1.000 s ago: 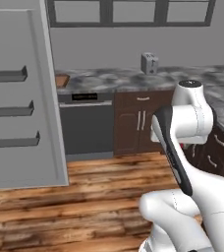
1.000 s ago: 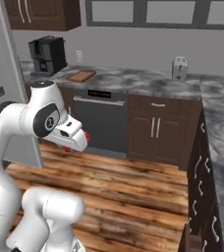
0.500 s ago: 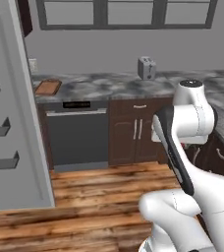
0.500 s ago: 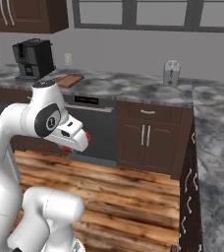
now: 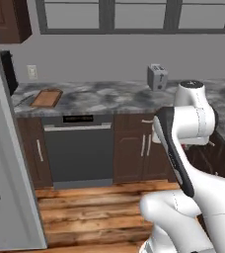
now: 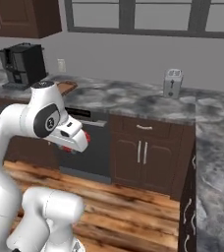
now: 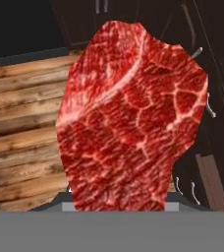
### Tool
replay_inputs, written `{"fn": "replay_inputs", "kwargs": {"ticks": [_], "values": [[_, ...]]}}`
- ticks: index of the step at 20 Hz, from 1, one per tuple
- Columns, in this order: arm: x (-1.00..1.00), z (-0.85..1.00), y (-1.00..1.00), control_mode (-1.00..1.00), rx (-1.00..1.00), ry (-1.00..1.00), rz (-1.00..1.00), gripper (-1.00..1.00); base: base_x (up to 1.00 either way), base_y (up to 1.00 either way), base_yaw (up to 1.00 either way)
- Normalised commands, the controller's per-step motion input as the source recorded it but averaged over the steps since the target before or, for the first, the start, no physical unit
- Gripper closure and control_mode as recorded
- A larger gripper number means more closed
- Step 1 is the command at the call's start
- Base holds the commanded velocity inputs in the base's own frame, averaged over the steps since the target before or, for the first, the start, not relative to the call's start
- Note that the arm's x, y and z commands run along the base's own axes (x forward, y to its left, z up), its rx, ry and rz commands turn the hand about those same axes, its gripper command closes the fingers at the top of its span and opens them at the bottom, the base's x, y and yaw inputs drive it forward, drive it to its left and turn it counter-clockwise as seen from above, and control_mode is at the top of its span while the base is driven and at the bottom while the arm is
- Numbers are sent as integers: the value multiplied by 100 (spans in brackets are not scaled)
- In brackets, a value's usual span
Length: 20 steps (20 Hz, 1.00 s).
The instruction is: Retrieve the steak from the fridge and place it on the cutting board.
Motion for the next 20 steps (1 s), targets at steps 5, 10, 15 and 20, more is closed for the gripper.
{"fn": "replay_inputs", "kwargs": {"ticks": [5, 10, 15, 20], "values": [[0, 0, 0, 100, 0, 0, 0, 100, 75, -31, 12], [0, 0, 0, 100, 0, 0, 0, 100, 77, -29, 6], [0, 0, 0, 100, 0, 0, 0, 100, 91, -43, 2], [0, 0, 0, 100, 0, 0, 0, 100, 70, -21, 0]]}}
